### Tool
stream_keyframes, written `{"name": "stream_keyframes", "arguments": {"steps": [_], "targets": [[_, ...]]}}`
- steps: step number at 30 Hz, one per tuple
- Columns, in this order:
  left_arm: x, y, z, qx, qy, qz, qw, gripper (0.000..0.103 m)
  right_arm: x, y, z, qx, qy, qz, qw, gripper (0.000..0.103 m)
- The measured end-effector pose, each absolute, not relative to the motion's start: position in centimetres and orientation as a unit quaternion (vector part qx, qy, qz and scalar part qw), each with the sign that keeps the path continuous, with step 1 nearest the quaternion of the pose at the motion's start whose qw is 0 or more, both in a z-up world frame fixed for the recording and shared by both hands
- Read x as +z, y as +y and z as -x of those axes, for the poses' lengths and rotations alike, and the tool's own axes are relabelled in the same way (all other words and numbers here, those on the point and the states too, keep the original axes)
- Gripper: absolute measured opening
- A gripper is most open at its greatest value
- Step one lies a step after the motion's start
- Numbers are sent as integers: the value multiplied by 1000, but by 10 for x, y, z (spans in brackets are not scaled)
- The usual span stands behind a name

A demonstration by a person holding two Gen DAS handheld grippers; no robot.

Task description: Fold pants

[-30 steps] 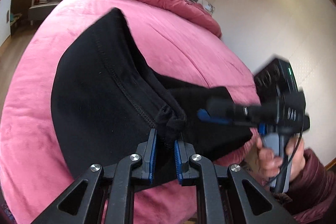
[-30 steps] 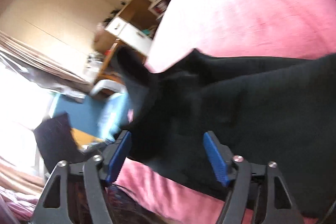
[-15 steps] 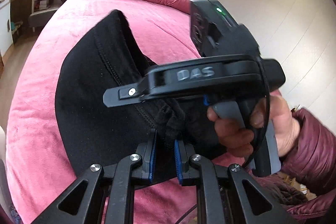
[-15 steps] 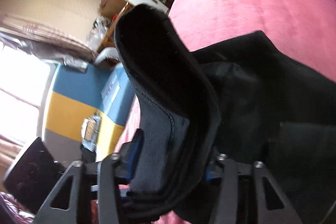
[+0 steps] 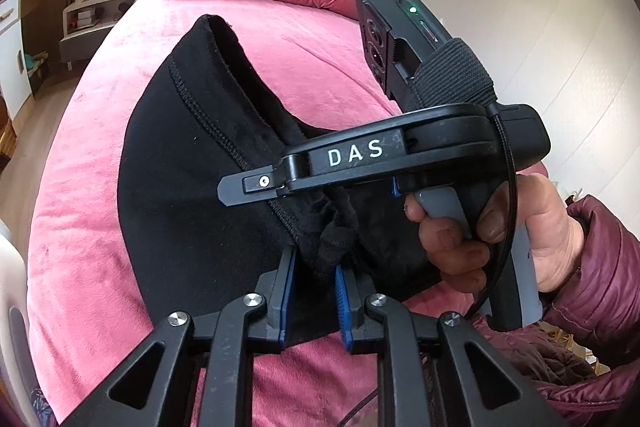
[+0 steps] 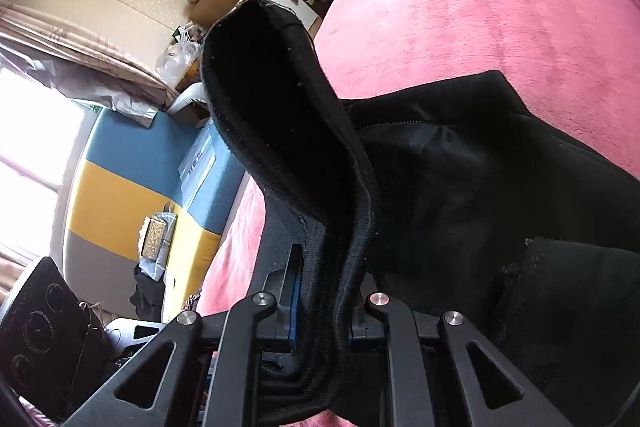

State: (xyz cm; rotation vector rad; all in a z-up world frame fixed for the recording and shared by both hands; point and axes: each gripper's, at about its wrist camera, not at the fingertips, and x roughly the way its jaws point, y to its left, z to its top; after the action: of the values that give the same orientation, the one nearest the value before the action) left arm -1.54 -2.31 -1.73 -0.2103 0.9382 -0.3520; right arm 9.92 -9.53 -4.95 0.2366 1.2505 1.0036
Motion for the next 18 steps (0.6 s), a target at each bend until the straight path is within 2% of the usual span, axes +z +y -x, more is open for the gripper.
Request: {"name": "stream_keyframes", "arguments": {"steps": [9,14,18], "targets": [[-11,-22,26,-168,448,91,873,30,-43,-111,-100,448,549,-124,694,15],[-5,9,34,-231,448,141,852,31,-40,-122,-101,442,540,-137,703,15],[-9,67,41,-202,435,219,850,44,-40,-131,-102,439,540,-155,701,15]]}}
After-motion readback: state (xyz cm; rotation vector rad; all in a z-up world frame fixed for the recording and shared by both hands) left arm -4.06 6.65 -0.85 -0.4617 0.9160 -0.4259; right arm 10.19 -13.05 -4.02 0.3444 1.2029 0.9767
